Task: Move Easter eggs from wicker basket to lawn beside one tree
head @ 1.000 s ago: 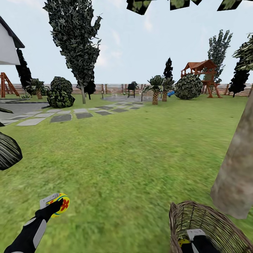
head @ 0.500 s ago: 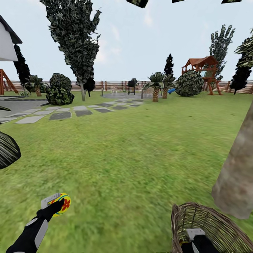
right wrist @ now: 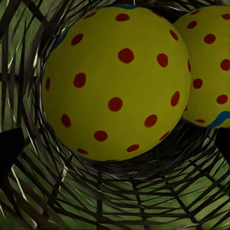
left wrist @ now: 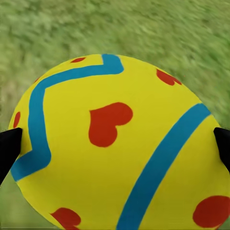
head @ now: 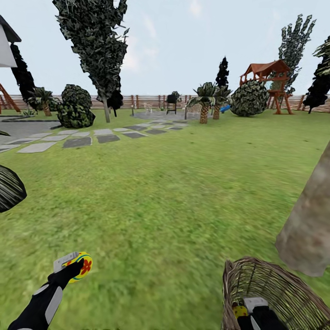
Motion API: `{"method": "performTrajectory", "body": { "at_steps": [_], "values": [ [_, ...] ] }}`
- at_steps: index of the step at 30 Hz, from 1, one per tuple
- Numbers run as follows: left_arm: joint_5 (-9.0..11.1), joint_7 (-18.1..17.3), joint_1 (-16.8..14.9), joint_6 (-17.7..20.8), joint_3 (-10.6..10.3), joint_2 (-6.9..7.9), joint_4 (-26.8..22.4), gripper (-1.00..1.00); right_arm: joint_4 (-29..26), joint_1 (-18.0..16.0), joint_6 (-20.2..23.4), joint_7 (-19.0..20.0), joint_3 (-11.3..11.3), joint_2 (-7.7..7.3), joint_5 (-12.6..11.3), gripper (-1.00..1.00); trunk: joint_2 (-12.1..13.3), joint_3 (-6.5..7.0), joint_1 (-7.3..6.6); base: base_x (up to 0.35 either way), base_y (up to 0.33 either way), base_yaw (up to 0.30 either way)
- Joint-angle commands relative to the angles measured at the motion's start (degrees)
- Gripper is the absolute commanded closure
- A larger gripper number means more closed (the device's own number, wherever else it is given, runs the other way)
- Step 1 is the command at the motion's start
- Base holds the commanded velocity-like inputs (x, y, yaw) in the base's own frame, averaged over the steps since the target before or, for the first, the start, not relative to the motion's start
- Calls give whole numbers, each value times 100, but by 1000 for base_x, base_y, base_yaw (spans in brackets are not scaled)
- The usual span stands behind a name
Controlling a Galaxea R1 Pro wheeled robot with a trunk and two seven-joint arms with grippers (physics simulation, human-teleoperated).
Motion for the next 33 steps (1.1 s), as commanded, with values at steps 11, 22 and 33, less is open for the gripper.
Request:
{"method": "performTrajectory", "body": {
  "at_steps": [11, 22, 33],
  "values": [
    [59, -41, -6, 35, 19, -45, 3, 100, -9, -1, 31, -11, 37, 16, 9, -100, -8, -95, 9, 96, 0, 0],
    [51, -50, -3, 27, 3, -93, 125, 100, -7, -1, 31, -4, 21, 10, 9, -100, -13, -184, 19, 23, 0, 0],
    [52, -49, -3, 24, 12, -99, 127, 100, -12, -1, 31, -8, 20, 15, 10, -100, -26, -383, 42, 0, 0, 0]
  ]
}}
